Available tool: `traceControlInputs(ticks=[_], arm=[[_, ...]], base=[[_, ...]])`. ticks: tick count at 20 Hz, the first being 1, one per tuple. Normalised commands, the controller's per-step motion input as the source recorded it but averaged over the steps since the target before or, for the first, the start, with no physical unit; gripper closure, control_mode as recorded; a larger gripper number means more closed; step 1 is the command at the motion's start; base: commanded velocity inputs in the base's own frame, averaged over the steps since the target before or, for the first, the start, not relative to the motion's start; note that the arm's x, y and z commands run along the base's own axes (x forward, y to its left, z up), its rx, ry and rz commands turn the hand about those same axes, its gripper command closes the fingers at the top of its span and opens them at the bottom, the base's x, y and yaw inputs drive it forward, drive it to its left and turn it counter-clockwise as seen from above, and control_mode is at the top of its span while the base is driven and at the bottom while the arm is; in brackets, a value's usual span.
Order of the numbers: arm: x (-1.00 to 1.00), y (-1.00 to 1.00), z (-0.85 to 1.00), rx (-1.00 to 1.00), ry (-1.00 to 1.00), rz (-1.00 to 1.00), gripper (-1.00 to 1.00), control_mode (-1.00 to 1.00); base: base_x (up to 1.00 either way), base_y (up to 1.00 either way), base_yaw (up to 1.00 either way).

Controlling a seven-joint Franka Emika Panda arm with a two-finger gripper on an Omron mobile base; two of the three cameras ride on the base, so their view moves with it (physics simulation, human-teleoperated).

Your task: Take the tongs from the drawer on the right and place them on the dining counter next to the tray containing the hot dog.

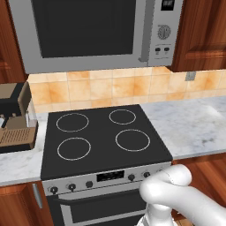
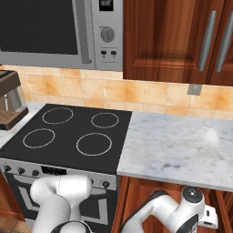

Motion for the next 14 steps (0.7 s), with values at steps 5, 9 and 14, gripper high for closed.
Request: traceControlInputs(ticks=[5,9,14], arm=[[0.00,0.00,-0.14,0.03,0.00,0.00,-1.00,-1.00],[0.00,-0.05,-0.20,0.05,0.00,0.00,-1.00,-1.00],[0.00,-0.11,-0.11,0.07,0.00,0.00,-1.00,-1.00]], base=[[0.00,0.00,0.00],[0.00,0.00,0.00],[0.00,0.00,0.00]])
